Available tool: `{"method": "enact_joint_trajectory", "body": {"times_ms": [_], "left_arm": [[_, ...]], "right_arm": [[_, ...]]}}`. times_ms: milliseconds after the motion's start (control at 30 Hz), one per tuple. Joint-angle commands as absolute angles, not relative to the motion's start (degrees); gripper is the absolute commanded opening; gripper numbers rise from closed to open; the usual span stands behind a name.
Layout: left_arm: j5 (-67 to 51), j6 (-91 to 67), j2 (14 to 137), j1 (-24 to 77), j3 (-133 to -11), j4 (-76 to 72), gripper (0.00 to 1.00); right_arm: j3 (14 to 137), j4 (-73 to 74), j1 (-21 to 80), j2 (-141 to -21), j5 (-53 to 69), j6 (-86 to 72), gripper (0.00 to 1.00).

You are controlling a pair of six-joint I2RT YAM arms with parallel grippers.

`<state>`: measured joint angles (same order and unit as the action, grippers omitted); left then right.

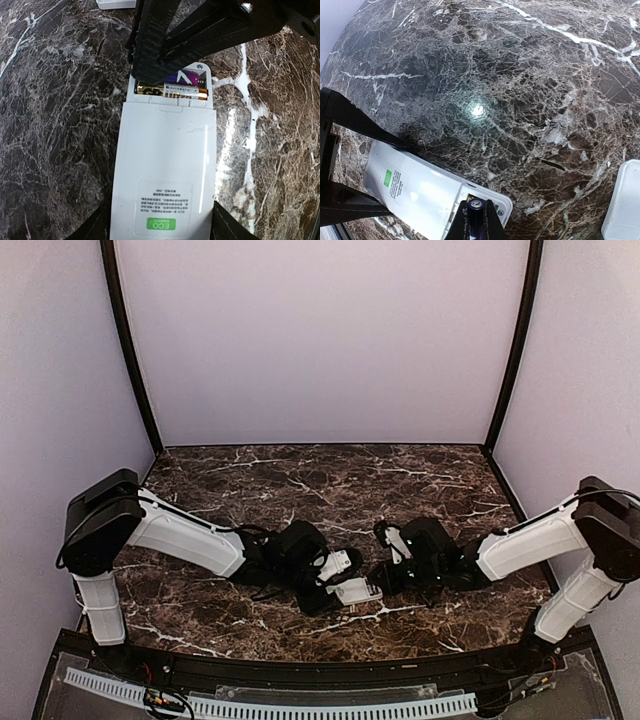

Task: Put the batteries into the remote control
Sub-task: Place the battery in the battery compartment.

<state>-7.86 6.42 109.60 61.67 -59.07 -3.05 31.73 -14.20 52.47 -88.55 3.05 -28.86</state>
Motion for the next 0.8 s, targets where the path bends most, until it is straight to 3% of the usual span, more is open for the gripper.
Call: {"method": "enact_joint_trajectory", "body": {"times_ms": [0, 233, 767], "left_arm": [[-8.18, 5.53, 114.61, 62.0, -56.6, 7.65, 0.64], [-7.23, 5.56, 114.64, 61.99, -56.51, 7.9, 0.64], [-8.23, 5.99, 114.79, 61.82, -56.69, 8.07, 0.64]], "right_arm": [[31.33, -0.29, 52.82, -91.76, 2.28, -29.43, 0.0], [32.05, 5.17, 52.99, -91.48, 2.42, -33.12, 0.0], [34.19, 8.25, 53.18, -87.83, 1.76, -31.9, 0.15]]}}
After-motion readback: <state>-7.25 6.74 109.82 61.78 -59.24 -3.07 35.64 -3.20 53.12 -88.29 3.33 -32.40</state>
